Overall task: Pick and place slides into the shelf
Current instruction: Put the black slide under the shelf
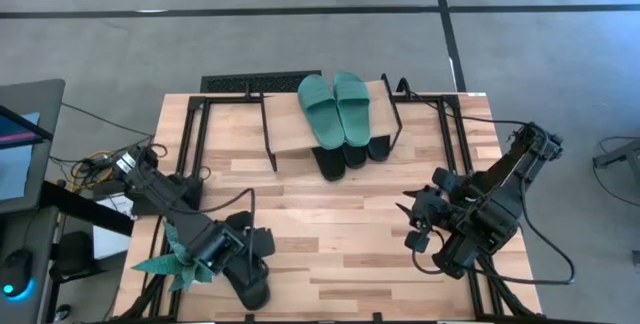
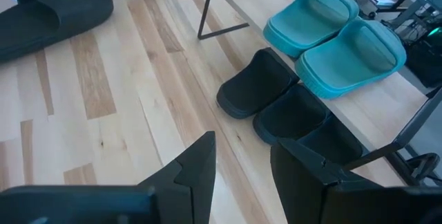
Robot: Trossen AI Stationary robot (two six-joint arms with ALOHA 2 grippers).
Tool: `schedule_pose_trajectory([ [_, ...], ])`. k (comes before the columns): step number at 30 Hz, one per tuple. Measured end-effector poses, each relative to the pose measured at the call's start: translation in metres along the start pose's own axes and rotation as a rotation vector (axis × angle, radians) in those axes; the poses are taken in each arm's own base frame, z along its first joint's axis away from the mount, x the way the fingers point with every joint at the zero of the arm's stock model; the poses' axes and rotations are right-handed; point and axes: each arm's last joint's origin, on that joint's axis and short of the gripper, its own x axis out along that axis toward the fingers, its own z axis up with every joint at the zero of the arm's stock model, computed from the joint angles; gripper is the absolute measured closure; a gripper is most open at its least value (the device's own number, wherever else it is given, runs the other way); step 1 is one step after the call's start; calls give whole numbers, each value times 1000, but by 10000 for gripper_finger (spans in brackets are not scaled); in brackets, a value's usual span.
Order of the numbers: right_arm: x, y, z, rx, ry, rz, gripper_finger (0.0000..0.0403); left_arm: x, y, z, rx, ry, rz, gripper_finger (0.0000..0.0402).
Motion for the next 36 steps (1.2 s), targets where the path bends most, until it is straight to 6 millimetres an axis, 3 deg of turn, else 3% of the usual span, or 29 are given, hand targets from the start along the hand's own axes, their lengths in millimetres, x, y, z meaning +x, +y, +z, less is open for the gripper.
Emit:
schedule_pose_trajectory([
  [6,0,0,1,4,-18,-6,274,12,-9,-11,6,48,77,210],
  [18,0,1,1,17,-22,2,274,59,-34,-26,97,198,172,210],
  [27,0,2,2,22,-24,5,274,56,-36,-42,46,171,267,210],
  [36,0,2,2,23,-24,6,274,67,-40,-59,37,125,284,210],
])
